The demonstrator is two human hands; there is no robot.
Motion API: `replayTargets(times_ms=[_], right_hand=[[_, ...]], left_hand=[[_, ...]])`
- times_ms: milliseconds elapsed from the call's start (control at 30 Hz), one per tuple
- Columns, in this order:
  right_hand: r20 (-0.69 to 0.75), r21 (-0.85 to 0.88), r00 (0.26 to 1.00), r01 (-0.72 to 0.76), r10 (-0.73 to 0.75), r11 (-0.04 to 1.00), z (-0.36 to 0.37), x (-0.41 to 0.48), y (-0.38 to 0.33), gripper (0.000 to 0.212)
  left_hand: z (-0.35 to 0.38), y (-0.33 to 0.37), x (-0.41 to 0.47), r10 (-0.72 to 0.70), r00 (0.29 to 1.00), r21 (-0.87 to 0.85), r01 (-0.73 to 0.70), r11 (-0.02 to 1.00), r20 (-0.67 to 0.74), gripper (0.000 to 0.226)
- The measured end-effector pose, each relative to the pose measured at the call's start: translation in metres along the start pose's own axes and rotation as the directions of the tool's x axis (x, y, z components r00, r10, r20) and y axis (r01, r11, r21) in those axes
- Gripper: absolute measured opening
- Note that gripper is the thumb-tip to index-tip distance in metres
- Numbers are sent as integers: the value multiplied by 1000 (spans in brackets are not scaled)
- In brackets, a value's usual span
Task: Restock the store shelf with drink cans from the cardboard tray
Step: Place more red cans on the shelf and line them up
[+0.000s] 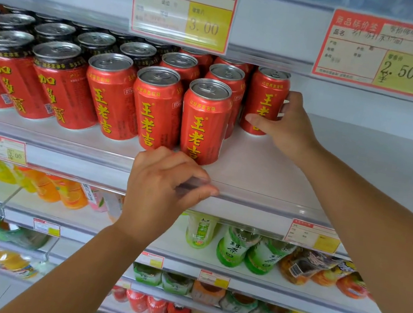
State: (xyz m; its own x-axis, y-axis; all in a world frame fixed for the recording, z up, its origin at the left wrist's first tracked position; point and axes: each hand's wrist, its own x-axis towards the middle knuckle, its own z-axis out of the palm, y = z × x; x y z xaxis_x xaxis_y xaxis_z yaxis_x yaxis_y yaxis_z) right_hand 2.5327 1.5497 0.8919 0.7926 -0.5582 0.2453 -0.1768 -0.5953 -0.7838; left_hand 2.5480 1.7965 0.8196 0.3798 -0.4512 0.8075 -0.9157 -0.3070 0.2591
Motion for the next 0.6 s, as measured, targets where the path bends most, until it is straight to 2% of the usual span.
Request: replayTargets(times_ms=[433,600], right_hand=[[-43,-7,999,-24,24,1000,12,2,-3,80],[1,-4,986,-168,168,986,4,-10,-3,95]], left_hand=[[2,-3,-2,11,1000,-15,-11,1000,8,27],[0,-1,-2,18,1000,-18,-18,1000,-1,33]])
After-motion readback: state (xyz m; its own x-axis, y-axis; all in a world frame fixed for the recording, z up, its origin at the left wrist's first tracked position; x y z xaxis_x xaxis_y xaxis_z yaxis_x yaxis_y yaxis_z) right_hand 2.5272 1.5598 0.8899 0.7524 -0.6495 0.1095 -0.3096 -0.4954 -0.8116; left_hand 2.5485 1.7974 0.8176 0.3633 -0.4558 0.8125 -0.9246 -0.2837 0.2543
